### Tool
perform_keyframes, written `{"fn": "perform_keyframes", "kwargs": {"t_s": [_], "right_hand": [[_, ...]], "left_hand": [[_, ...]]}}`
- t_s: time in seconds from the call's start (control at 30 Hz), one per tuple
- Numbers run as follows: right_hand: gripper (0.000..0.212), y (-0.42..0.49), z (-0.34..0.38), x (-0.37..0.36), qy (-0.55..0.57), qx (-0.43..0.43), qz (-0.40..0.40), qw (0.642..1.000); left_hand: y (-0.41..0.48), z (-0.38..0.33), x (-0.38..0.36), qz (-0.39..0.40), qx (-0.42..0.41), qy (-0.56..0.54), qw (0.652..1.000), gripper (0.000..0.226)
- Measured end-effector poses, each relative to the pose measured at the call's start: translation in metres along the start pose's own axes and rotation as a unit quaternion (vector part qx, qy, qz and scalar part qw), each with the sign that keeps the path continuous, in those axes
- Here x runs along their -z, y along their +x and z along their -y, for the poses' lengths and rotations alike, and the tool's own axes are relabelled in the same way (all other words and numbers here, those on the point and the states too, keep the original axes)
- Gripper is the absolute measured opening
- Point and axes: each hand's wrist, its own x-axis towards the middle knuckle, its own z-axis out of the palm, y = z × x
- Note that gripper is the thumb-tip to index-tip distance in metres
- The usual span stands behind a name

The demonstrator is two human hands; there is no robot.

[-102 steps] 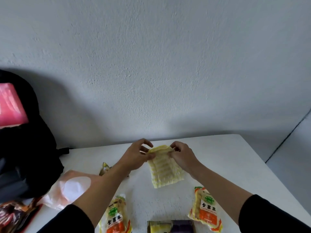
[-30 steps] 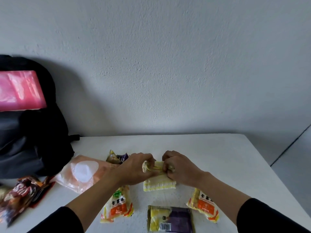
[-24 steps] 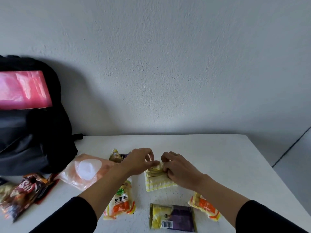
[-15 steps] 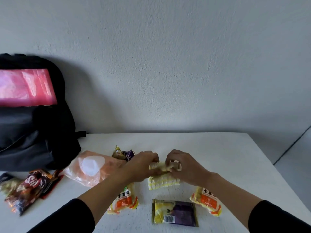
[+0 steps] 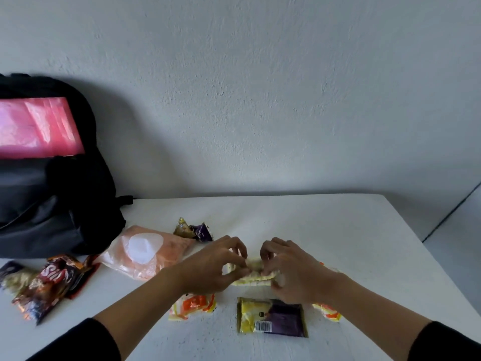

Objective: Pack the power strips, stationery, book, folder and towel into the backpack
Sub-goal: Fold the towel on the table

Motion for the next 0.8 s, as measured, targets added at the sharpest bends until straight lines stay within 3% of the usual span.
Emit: {"fn": "perform_keyframes", "kwargs": {"t_s": [0.1, 0.2, 0.37, 0.6, 0.8], "right_hand": [[0.015, 0.005, -0.002, -0.003, 0.070, -0.045, -0.008, 0.996], [0.018, 0.013, -0.001, -0.019, 0.104, -0.081, -0.008, 0.991], [0.040, 0.012, 0.001, -0.026, 0.094, -0.096, 0.022, 0.991], [0.021, 0.021, -0.002, -0.025, 0.085, -0.095, 0.019, 0.992], [0.027, 0.040, 0.018, 0.021, 0.202, -0.102, -0.065, 0.972]], "left_hand": [[0.012, -0.007, 0.008, 0.016, 0.035, -0.005, 0.999, 0.026], [0.015, -0.006, 0.010, 0.039, 0.108, -0.014, 0.993, 0.051], [0.002, -0.009, -0.003, 0.096, 0.101, 0.114, 0.984, 0.057], [-0.001, -0.009, -0.004, 0.041, 0.124, 0.028, 0.991, 0.044], [-0.022, -0.010, 0.034, -0.098, 0.166, -0.227, 0.955, 0.045]]}}
